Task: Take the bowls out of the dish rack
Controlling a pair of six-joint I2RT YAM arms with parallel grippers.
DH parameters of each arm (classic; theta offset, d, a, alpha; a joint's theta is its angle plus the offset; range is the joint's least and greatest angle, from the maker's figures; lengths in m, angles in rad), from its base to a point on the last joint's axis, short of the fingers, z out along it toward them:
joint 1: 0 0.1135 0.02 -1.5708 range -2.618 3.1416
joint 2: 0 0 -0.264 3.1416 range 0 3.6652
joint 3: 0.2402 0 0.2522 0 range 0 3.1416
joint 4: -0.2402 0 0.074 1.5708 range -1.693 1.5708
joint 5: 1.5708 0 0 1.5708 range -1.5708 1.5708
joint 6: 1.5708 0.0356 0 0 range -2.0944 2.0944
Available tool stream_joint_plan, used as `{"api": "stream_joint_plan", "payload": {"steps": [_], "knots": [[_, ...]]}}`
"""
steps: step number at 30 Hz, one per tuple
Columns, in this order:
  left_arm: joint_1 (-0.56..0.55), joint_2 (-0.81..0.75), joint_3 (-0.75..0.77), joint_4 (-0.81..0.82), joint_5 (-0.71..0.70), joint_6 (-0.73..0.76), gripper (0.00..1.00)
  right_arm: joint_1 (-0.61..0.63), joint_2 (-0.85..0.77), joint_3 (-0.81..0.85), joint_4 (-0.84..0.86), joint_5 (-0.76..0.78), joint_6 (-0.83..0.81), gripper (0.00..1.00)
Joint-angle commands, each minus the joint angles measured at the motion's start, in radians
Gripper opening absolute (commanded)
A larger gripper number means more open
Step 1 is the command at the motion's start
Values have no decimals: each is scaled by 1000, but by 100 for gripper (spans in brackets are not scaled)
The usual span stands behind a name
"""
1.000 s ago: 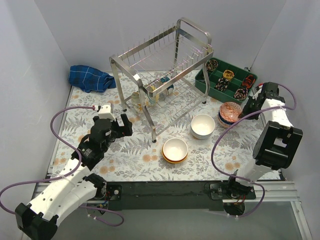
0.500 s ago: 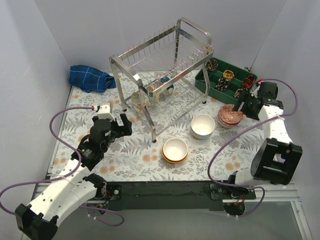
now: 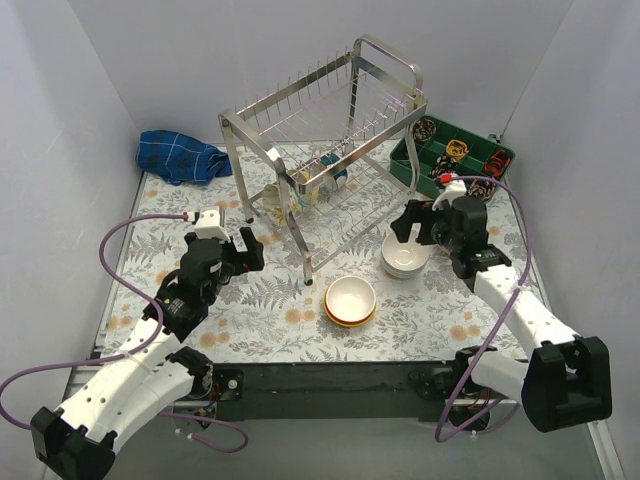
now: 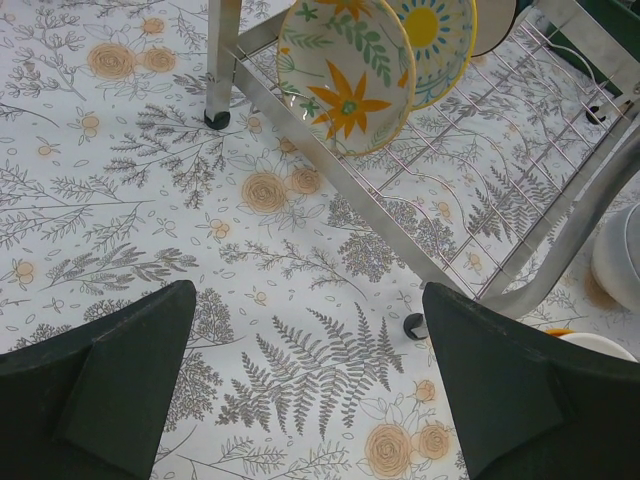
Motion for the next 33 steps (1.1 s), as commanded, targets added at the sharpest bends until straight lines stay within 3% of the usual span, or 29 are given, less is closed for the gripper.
{"api": "stream_joint_plan", "payload": {"steps": [1,6,17,33], "knots": [[8,-5,-10,17,-15,13,98,97,76,-25,362,-43,21,97],[10,-2,-15,23,-17,13,98,180,219,43,471,-60,-42,97],[11,21,-24,31,-20,20,98,193,584,236,743,-96,-123,98],[13,86,-21,41,0,38,98,194,998,645,758,-195,-180,97]]}}
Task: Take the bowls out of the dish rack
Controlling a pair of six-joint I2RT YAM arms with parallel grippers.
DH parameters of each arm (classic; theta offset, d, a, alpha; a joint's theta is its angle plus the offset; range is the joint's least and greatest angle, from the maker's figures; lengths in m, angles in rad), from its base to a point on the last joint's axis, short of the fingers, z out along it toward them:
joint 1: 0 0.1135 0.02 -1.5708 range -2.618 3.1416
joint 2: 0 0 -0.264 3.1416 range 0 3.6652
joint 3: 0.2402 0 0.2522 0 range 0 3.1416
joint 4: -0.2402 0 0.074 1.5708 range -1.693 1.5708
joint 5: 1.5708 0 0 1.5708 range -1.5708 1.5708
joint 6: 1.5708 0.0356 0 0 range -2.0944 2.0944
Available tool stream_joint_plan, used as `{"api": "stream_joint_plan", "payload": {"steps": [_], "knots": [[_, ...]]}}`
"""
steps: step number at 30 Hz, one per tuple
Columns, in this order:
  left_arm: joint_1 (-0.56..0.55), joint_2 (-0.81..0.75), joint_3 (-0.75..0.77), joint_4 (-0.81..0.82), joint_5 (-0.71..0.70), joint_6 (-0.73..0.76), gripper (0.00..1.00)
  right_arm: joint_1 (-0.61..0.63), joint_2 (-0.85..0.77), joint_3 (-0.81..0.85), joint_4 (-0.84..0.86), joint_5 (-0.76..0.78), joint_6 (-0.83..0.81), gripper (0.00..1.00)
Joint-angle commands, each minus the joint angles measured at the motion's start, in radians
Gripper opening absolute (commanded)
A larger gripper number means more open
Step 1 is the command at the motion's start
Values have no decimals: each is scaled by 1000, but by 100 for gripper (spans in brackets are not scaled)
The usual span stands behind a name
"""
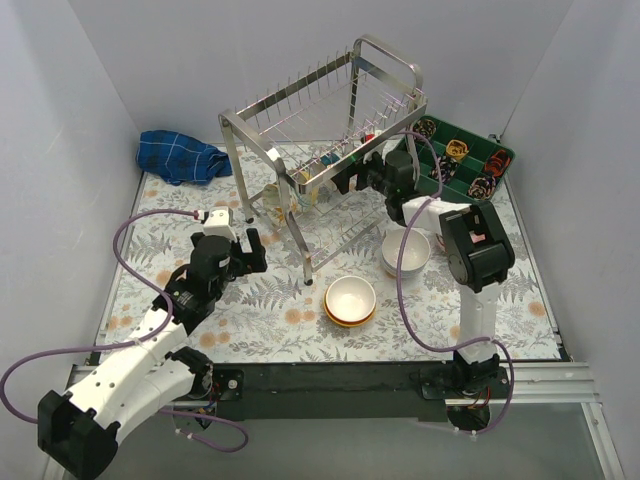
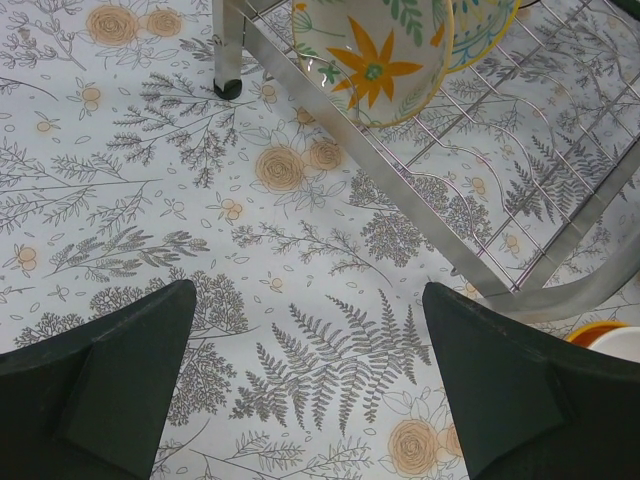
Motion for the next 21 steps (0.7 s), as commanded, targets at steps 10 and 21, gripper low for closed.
{"api": "stream_joint_plan", "payload": {"steps": [10,21], "knots": [[5,16,-9,30,24,25,98,4,170,201,43,-107,-20,96],[7,7,-12,35,46,31,98,4,218,248,-6,-161,-17,84]]}}
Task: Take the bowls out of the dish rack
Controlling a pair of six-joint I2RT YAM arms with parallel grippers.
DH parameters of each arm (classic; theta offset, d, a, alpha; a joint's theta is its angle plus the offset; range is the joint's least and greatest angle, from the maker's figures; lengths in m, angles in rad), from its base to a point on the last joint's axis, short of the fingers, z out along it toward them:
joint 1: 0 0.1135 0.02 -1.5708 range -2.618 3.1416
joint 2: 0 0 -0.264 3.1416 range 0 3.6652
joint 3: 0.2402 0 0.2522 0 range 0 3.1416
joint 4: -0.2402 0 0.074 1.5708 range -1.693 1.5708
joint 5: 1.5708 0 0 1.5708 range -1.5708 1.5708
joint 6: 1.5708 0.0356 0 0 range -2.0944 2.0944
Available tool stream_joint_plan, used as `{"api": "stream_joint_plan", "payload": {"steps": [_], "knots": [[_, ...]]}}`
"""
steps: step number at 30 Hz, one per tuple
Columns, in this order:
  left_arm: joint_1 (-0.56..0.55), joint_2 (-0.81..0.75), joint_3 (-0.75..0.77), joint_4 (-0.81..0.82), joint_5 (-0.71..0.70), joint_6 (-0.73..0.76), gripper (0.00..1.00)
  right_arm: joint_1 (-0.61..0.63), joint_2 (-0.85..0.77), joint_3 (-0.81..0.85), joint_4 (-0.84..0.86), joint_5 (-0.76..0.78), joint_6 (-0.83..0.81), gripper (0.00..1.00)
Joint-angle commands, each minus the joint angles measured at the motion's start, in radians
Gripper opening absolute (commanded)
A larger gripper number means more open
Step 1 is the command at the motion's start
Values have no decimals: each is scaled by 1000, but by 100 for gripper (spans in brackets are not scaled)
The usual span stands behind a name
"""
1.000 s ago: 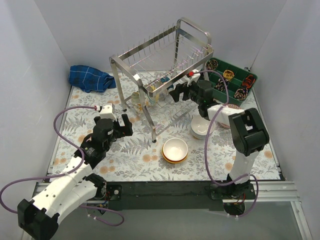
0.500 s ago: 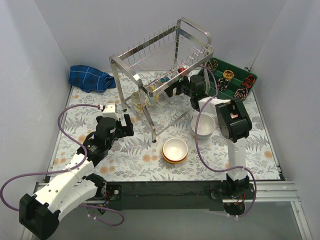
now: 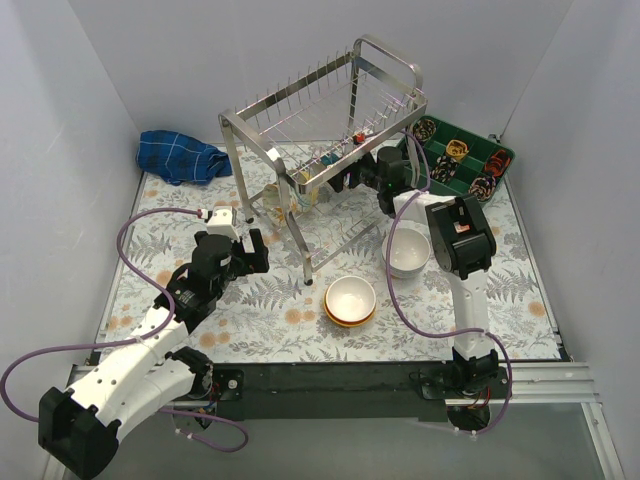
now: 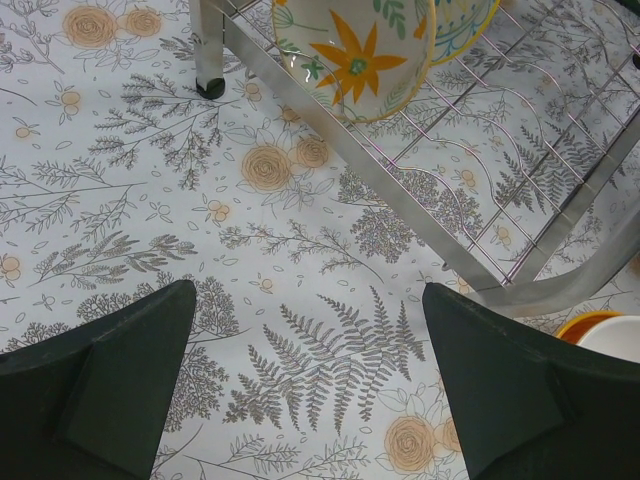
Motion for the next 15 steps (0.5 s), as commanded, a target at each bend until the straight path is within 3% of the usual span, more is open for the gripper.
{"api": "stream_joint_plan", "payload": {"steps": [1,7,8,10,11,15], "knots": [[7,-14,-11,16,12,15,98,4,14,49,-3,-42,-7,82],[5,-18,-11,16,15,15,98,4,10,49,-8,-74,-13,63],[5,-17,-11,16,15,15,98,4,7,49,-11,-79,-17,53],[7,-17,-12,18,16,15,98,5,-4,42,-12,-85,-38,42],[5,-19,-11,16,18,15,98,8,-10,38,-14,-81,-47,31],[5,-17,-11,16,19,17,98,24,-42,16,-26,-41,-119,7]]}}
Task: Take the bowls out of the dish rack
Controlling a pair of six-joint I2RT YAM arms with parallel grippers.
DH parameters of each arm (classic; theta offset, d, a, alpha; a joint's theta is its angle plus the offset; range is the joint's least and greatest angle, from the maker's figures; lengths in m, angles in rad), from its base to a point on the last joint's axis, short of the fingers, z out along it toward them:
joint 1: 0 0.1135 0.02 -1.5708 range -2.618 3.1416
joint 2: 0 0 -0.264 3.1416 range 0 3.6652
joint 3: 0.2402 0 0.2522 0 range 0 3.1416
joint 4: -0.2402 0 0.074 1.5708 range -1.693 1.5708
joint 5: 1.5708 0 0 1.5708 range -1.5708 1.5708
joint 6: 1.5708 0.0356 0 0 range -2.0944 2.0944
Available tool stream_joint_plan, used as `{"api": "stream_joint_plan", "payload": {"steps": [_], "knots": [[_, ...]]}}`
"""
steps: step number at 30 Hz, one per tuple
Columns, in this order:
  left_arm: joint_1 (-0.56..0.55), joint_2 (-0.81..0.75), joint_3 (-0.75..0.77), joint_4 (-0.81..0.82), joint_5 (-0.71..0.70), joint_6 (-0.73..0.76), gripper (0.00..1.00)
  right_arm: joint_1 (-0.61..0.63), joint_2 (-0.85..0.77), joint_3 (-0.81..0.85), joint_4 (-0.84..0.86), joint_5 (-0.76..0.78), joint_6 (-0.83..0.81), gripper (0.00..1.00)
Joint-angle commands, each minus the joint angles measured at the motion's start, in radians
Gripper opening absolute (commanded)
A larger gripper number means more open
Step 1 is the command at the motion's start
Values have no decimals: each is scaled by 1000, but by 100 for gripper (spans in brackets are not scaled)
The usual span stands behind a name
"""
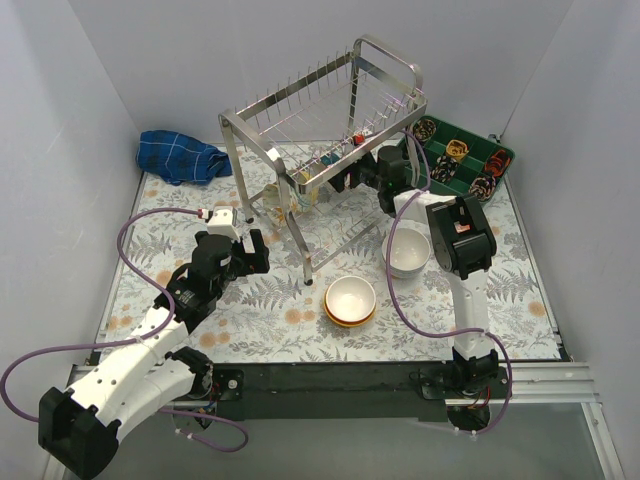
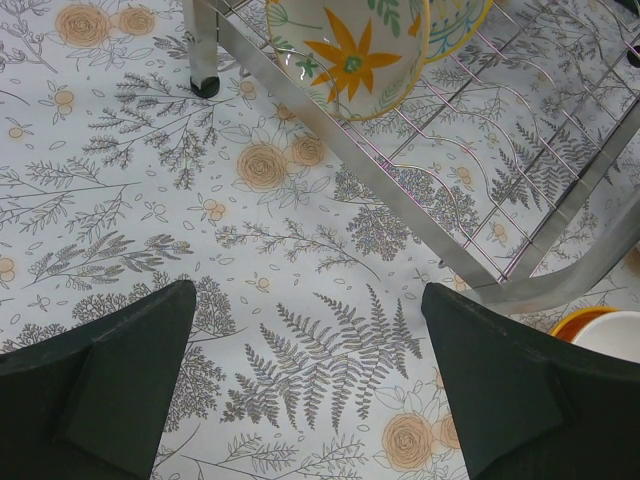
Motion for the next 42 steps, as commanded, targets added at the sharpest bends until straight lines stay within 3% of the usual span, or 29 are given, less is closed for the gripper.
{"api": "stream_joint_plan", "payload": {"steps": [1,15,27,42], "knots": [[7,-17,-12,16,8,16,98,34,-56,-4,-20,0,-91,3],[5,-32,-14,16,6,15,98,80,-180,-73,-17,196,-280,1],[7,-55,-15,16,14,13,98,81,-311,-212,84,264,-229,1],[7,-69,-17,24,74,16,98,80,-431,-387,53,313,-100,1]]}}
